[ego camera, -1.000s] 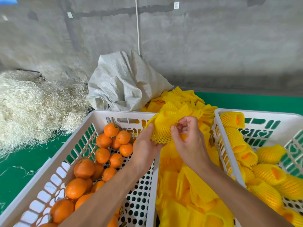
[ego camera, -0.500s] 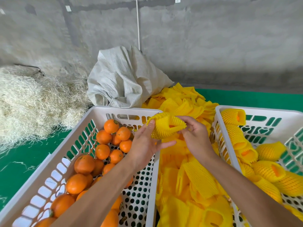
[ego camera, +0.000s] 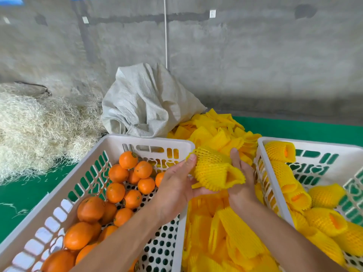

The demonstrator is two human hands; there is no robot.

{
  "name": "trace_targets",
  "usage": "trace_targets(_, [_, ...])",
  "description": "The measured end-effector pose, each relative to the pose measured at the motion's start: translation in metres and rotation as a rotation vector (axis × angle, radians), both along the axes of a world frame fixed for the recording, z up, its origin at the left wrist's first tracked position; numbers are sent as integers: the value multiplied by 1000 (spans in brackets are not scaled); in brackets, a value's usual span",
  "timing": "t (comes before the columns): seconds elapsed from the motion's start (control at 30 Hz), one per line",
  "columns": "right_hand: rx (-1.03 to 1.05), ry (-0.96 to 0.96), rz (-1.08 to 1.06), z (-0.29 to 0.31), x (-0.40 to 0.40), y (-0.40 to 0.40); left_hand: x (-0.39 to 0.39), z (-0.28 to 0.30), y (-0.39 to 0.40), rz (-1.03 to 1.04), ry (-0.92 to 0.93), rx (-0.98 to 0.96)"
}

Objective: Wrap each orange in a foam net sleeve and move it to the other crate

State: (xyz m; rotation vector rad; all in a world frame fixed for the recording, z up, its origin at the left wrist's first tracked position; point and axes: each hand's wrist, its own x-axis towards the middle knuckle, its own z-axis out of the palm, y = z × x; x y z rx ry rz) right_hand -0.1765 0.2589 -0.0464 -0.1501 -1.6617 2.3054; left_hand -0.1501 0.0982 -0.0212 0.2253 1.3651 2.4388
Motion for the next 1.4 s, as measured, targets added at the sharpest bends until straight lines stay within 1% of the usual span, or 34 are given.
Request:
trace_targets(0.03, [-6,-24,-16,-1,-1,1,-1,0,1,-7,8,-4])
trace_targets(0.13, [-66,-125,44,-5,-5,1,0,2,3,-18,-4,15])
trace_targets(0.17, [-44,-147,67,-3,-4,-1,0,3,4,-11,-13,34])
trace_targets(0.2, [21,-154,70,-4,-4,-1,0,4,4,2,-13,50])
trace_targets(0.27, [228,-96,61,-3,-4,-1,-1,7,4,41,3,71])
trace_targets(0.33, [344,-19,37,2,-4,-2,-3,9,1,91,12,100])
trace_targets(0.43, [372,113,11,11,-1,-2,-5,9,-1,208,26,73])
trace_targets(0.53, [435,247,12,21,9,-4,-6,5,-3,357,27,-36])
trace_targets(0.63, [582,294,21,21,16,-5,-6,4,-4,463,30,-139])
trace_targets(0.7, [626,278,55,20,17,-9,-5,3,-5,510,41,-180])
trace_targets(0.8, [611,269,139,19,18,-12,-5,2,-3,576,100,-277])
trace_targets(0.93, [667,213,192,15,20,-12,-3,1,-6,679,308,-499])
trace_targets(1.0, [662,184,201,14,20,-13,-3,-2,-8,695,383,-553])
trace_targets(1.13, [631,122,221,13,19,-12,-4,-9,-7,701,361,-512])
trace_targets(1.23, [593,91,297,13,20,-11,-2,-12,-6,723,384,-524])
trace_targets(1.33, [509,81,371,13,24,-13,4,-13,-1,730,403,-513])
trace_targets(1.4, [450,58,368,13,23,-10,5,-14,3,698,434,-521])
